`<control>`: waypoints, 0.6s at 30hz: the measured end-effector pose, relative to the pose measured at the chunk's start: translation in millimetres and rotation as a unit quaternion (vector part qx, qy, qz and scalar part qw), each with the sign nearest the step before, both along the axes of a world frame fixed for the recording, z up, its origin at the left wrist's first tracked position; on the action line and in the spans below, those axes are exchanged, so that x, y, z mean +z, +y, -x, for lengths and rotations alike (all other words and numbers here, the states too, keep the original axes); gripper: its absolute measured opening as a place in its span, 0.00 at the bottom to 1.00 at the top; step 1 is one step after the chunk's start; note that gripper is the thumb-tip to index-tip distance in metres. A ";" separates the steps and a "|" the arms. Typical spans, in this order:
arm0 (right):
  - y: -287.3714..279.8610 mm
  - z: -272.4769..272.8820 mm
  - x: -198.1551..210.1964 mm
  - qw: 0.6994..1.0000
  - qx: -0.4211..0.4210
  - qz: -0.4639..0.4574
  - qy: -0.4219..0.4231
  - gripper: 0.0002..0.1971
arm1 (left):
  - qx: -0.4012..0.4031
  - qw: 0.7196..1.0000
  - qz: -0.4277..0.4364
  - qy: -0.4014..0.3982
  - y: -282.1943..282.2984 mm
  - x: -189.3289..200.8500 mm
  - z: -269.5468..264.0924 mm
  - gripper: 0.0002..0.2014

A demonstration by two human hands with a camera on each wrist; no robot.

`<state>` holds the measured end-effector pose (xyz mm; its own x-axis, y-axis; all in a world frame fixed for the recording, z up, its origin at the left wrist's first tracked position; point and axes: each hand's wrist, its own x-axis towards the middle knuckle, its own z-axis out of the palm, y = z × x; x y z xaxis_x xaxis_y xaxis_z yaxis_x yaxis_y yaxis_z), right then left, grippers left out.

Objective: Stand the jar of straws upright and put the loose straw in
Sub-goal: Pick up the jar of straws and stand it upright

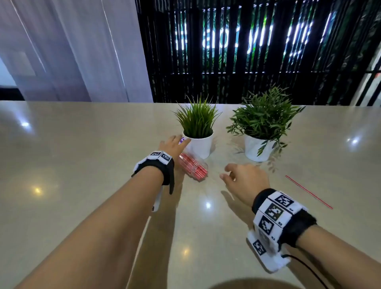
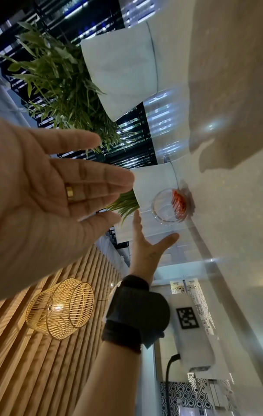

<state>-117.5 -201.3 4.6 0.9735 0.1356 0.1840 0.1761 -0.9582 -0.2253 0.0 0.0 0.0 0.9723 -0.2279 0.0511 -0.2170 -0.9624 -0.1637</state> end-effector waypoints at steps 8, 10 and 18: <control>-2.1 -9.9 -8.3 1.000 0.011 0.004 -0.001 0.20 | -0.028 0.997 -0.036 0.054 -11.9 -19.5 -5.6 0.47; -2.0 -11.2 -8.3 1.000 0.015 0.002 0.007 0.21 | -0.030 0.999 -0.008 0.033 -12.9 -26.3 -6.2 0.45; -5.1 -19.3 -8.1 0.999 0.008 -0.051 -0.002 0.20 | -0.066 0.986 0.153 -0.015 -14.0 -13.0 7.6 0.38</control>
<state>-98.2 -206.4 -3.5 0.9708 0.1310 0.2009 0.1915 -0.9276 -0.3207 -7.6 -14.0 -13.0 0.9323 -0.3220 0.1651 -0.3433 -0.9312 0.1227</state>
